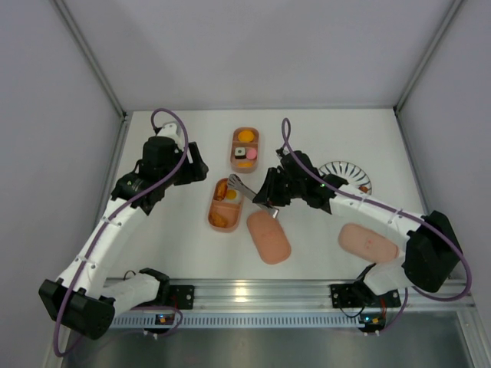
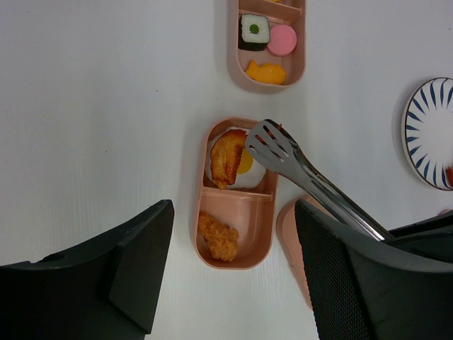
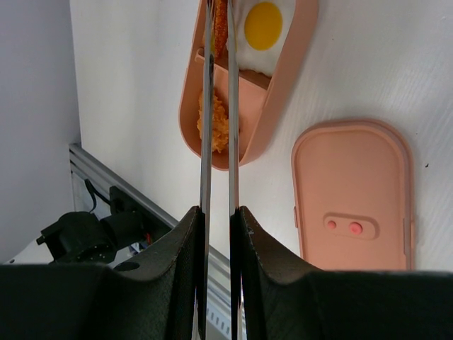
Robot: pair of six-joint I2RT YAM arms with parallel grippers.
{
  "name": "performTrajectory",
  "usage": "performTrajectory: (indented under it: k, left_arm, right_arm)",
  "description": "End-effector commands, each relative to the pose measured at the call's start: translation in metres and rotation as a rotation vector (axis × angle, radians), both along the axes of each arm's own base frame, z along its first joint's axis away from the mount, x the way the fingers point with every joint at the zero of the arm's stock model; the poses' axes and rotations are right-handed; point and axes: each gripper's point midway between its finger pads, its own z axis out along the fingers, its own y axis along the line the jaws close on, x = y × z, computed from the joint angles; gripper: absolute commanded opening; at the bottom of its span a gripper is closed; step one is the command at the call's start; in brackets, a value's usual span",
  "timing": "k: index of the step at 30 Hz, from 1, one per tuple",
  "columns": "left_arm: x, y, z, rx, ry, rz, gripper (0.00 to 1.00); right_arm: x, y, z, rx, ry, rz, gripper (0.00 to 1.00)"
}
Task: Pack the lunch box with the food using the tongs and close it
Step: Place the fake food in the packing box.
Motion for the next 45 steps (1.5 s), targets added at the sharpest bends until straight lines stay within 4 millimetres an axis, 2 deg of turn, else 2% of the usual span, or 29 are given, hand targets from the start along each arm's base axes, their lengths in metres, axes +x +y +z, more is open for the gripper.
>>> performTrajectory:
  k: [1, 12, 26, 45]
  left_arm:
    - [0.006, 0.000, 0.009, -0.008, -0.048, 0.002, 0.74]
    - [0.005, 0.002, 0.009, -0.005, -0.049, 0.005, 0.74]
    - [0.004, 0.001, 0.008, -0.007, -0.047, 0.003, 0.75]
    - [0.005, 0.002, 0.007, -0.005, -0.047, 0.005, 0.75]
  right_arm:
    - [0.006, 0.018, 0.016, 0.061, -0.057, 0.011, 0.00]
    - [0.012, 0.022, 0.010, 0.052, -0.049, -0.003, 0.00]
    - [0.019, 0.031, 0.022, 0.094, -0.075, 0.003, 0.00]
    - [0.033, 0.039, 0.025, 0.070, -0.096, -0.001, 0.00]
